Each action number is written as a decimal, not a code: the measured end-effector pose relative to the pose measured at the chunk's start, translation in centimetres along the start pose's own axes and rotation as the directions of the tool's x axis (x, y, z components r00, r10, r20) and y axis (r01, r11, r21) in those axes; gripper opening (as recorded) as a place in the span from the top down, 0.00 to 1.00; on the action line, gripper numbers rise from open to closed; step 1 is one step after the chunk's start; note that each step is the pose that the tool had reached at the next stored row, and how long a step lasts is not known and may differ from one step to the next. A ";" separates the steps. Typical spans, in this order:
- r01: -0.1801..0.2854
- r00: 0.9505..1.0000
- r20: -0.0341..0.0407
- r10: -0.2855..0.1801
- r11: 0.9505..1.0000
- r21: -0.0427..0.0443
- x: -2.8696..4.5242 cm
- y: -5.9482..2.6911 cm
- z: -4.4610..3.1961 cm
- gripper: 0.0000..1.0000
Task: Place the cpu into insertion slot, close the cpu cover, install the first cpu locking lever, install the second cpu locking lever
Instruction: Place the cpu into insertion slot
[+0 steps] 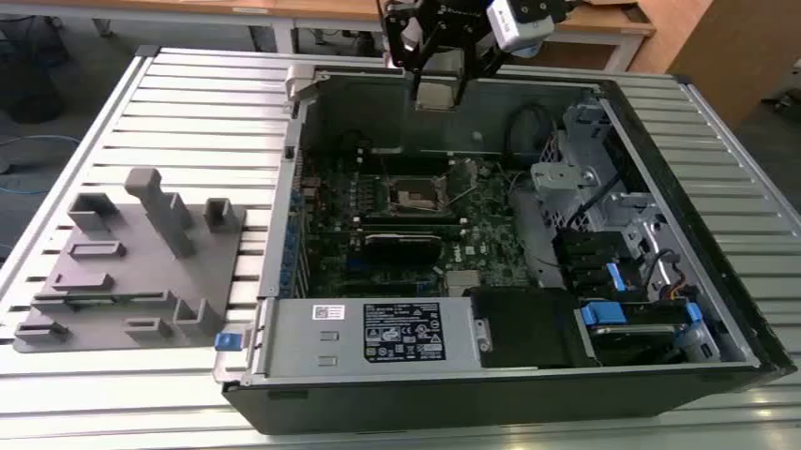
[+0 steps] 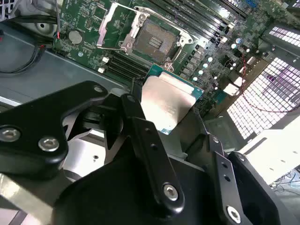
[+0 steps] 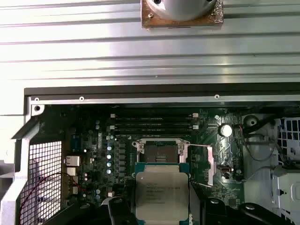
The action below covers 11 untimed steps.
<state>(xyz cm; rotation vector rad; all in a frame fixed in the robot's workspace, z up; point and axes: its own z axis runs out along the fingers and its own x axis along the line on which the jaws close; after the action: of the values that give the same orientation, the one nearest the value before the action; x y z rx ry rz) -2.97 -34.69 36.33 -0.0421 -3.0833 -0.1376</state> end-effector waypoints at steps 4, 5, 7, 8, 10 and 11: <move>0.000 1.000 -0.003 0.000 1.000 0.000 0.00 0.00 0.00 0.46; 0.000 1.000 -0.003 0.000 1.000 0.000 0.00 0.00 0.00 0.46; 0.000 1.000 -0.003 0.000 1.000 0.000 0.00 0.00 0.01 0.46; 0.000 1.000 -0.003 0.000 1.000 0.000 0.00 0.00 0.03 0.46; 0.000 1.000 -0.003 0.000 1.000 0.000 -0.01 -0.01 0.10 0.46; 0.000 1.000 -0.003 0.000 1.000 0.000 -0.01 -0.01 0.15 0.46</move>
<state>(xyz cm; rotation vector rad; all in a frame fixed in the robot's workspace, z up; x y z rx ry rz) -2.97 -34.68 36.19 -0.0422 -3.0805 -0.1372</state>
